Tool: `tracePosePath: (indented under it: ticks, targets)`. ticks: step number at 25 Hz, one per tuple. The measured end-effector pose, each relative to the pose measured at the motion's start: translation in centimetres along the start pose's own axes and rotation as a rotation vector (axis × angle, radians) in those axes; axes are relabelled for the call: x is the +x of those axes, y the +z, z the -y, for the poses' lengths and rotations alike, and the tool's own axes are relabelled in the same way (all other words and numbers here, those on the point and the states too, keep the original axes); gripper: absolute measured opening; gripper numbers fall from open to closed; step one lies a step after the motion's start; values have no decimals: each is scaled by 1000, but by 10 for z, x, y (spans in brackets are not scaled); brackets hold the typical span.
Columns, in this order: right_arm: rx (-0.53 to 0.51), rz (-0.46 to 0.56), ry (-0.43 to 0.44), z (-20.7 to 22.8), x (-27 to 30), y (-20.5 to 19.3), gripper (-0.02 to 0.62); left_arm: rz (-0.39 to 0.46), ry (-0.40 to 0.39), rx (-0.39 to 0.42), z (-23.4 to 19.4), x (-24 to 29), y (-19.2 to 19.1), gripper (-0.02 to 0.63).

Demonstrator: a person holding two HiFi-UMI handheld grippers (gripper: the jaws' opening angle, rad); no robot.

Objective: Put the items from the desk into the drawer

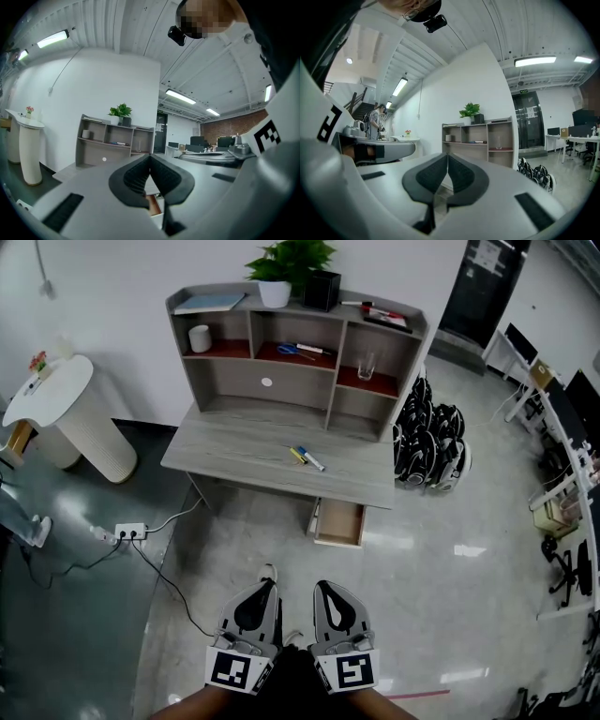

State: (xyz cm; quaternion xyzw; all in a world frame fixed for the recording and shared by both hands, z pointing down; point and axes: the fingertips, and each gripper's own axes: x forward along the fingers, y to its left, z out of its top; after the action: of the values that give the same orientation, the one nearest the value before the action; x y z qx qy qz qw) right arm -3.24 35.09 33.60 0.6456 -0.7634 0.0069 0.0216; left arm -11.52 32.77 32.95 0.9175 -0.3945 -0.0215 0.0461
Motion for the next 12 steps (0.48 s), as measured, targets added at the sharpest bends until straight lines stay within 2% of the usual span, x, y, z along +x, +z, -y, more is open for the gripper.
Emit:
tracePosePath:
  ticks: [6, 12]
  targets:
    - [-6, -22, -23, 18, 34, -2, 18, -17, -22, -20, -18, 38, -5, 14]
    - [13, -54, -24, 35, 89, -8, 18, -28, -23, -35, -57, 86, -7, 12]
